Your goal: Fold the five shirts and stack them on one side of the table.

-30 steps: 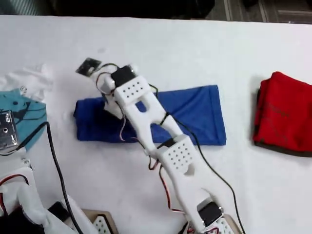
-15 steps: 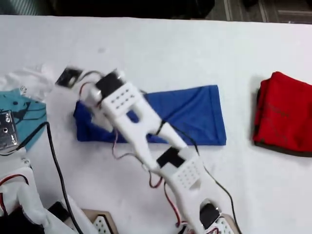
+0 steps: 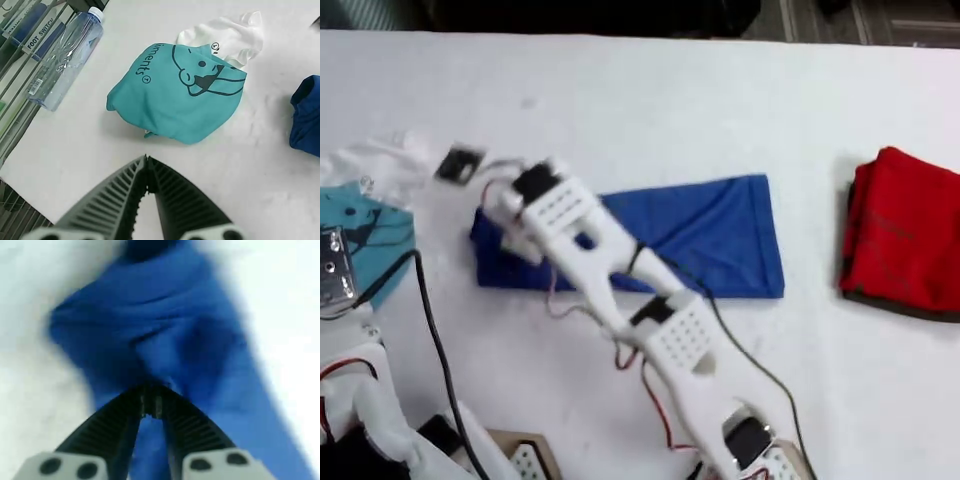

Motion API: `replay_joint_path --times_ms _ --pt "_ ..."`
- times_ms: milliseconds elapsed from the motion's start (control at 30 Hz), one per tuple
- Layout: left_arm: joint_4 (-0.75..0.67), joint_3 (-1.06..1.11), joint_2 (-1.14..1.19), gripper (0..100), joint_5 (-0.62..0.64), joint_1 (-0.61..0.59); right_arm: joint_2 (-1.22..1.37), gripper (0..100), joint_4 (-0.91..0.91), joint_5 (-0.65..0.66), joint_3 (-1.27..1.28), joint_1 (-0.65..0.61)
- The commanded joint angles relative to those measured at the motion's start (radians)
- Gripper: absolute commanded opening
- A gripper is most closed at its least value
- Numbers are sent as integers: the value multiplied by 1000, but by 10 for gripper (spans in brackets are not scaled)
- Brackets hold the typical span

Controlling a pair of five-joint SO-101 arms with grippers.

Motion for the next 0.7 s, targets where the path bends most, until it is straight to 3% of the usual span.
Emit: replay_joint_path --times_ms 0,267,500,667 --pt "0 -3 -4 24 -3 1 21 19 -7 0 -212 68" --pt "0 -3 -4 24 -3 1 27 19 260 -5 -425 13" --pt "0 -3 -4 24 -3 1 -96 19 259 -3 -55 24" --pt "2 -3 -4 24 -40 -1 -168 19 208 -2 186 105"
